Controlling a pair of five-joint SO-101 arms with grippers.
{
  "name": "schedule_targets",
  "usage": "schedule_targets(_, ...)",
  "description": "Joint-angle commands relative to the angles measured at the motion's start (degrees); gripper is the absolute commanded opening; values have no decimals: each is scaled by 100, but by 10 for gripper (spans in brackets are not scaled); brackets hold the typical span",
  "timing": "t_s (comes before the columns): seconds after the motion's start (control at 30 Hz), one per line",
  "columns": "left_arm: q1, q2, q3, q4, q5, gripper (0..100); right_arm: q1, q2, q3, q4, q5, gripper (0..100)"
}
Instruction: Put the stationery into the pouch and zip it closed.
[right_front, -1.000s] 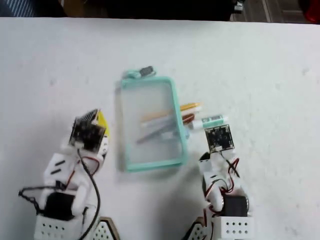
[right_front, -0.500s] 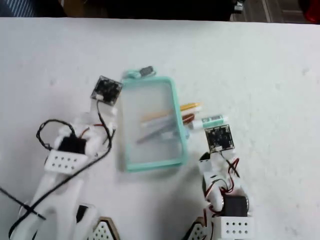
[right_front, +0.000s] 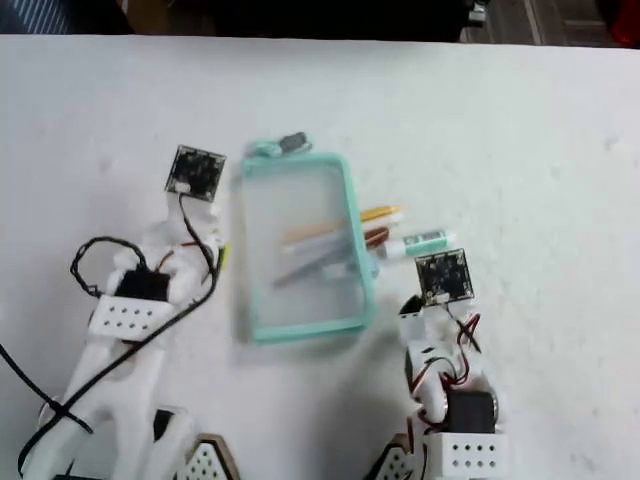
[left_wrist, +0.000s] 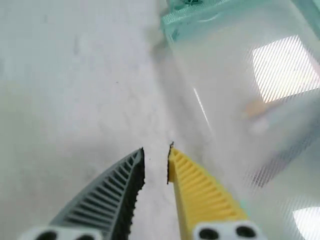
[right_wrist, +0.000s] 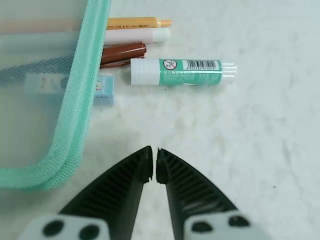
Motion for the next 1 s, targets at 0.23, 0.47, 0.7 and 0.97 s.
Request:
schedule_targets(0.23, -66, -22, -9, -352, 141, 112, 576, -48, -378, -330, 1231, 77)
schedule_targets(0.47, -435, -31, -18, -387, 730, 116, -22, -48, -1284, -347, 932, 58)
schedule_targets(0.7, -426, -31, -18, -352, 721, 117, -1226, 4, -2338, -303, 756, 66)
schedule_targets(0.97, -224, -40, -9, -343, 695, 114, -1358, 1684, -3587, -171, 747, 66)
